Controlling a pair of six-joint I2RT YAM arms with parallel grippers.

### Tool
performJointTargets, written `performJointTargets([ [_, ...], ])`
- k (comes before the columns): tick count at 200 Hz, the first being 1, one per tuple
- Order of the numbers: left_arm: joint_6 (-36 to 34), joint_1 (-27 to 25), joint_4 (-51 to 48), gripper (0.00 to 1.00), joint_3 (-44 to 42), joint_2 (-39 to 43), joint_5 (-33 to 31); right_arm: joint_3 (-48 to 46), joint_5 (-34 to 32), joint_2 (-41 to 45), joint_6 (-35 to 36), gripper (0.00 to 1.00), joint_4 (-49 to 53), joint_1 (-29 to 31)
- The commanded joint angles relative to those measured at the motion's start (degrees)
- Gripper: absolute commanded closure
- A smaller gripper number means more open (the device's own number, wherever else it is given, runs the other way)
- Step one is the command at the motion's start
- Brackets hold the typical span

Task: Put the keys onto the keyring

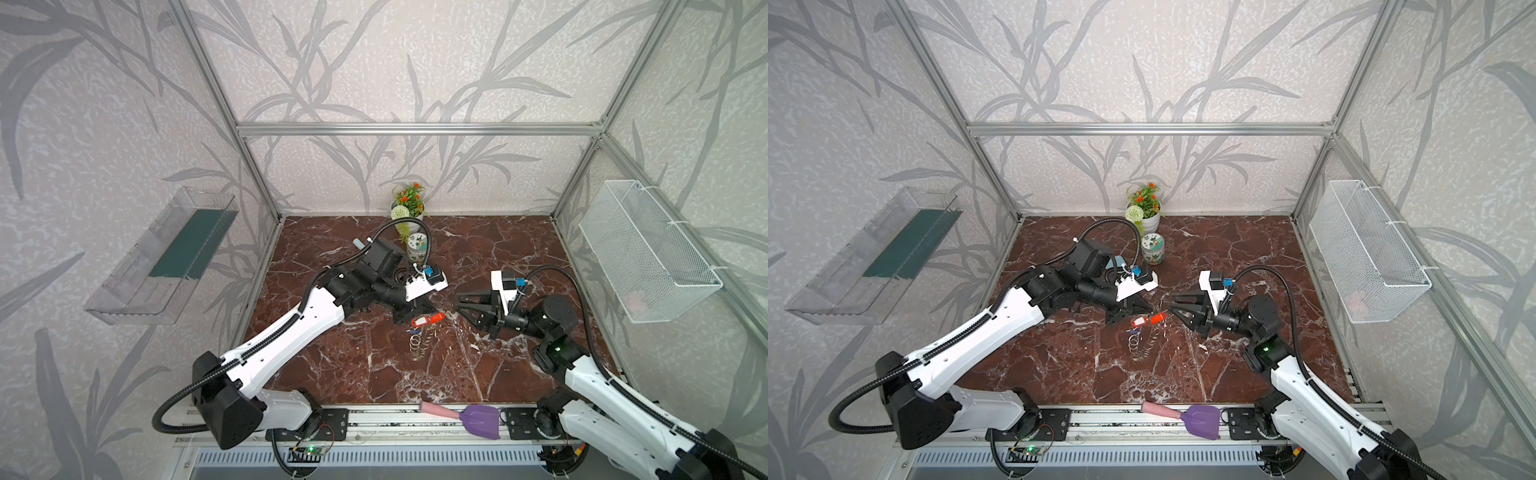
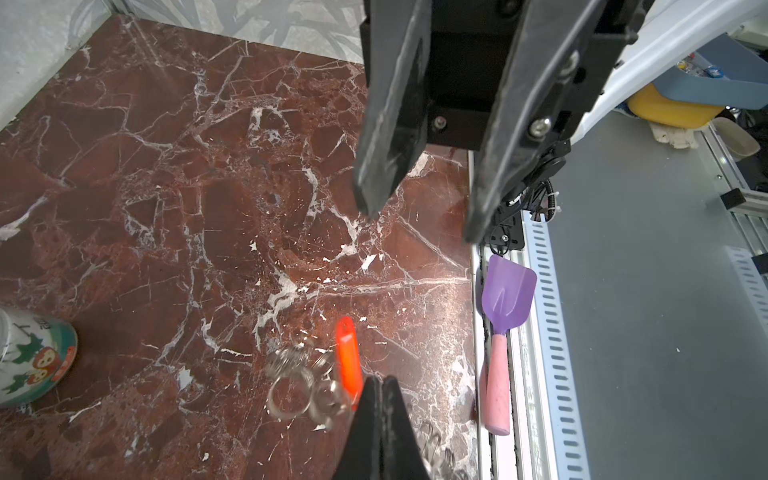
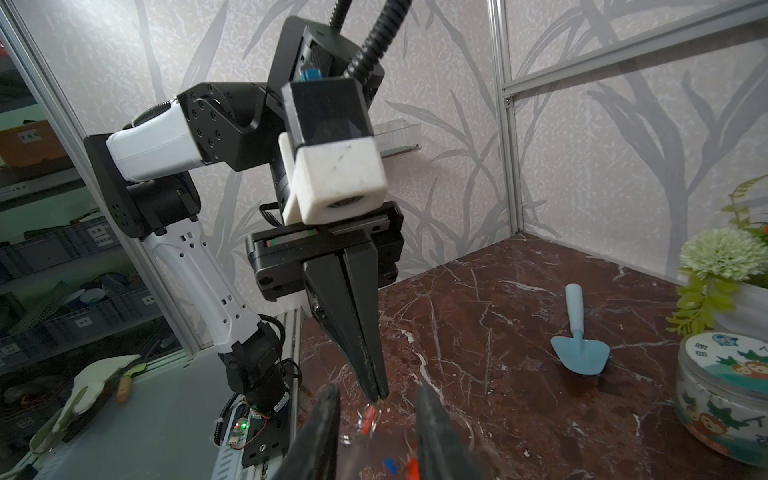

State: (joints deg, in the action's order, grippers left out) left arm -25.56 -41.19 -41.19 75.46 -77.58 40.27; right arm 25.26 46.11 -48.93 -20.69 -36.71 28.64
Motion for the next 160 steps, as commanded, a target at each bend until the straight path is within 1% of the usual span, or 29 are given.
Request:
performJointTargets([
  [1, -5.8, 0.4, -4.9, 1.00, 4.7, -1.5, 2.5, 2.3, 1.8, -1.1, 4.1, 0.69, 3.5, 0.9],
  [8, -5.5, 0.8, -4.5, 1.00, 5.1, -2.4, 2.7, 2.0, 0.2, -1.0, 4.9, 0.70, 4.8, 0.9],
  [16, -3.5, 1.8, -3.1, 1.00, 4.9, -3.0, 3.0, 1.5, -2.3, -0.9, 5.8, 0.71, 6.3, 1.0],
  [25, -0.8, 3.8, -1.5, 1.00, 3.8, -3.3, 5.1, 0.5, -3.9, -1.1, 5.7, 0.71, 5.3, 1.0],
  [38, 2.5, 5.3, 5.9, 1.00, -1.0, -2.4, 9.1, -1.0, -4.7, -2.2, 4.4, 0.71, 1.5, 1.0],
  [58, 5.4, 5.2, 12.3, 1.00, -4.8, -0.3, 9.4, -1.8, -6.5, -3.1, 3.5, 0.68, 0.4, 1.0],
  [97, 6.7, 5.4, 14.3, 1.00, -6.4, 0.7, 8.9, -2.9, -8.4, -1.5, 3.1, 0.67, 3.0, 0.9],
  [128, 9.6, 5.4, 19.1, 1.00, -8.4, 1.0, 7.9, -3.8, -10.6, -1.8, 2.9, 0.67, 3.5, 0.9],
  [160, 10.4, 5.4, 19.6, 1.00, -7.5, -0.1, 7.9, -4.2, -11.8, -2.6, 1.9, 0.67, 4.1, 1.7],
])
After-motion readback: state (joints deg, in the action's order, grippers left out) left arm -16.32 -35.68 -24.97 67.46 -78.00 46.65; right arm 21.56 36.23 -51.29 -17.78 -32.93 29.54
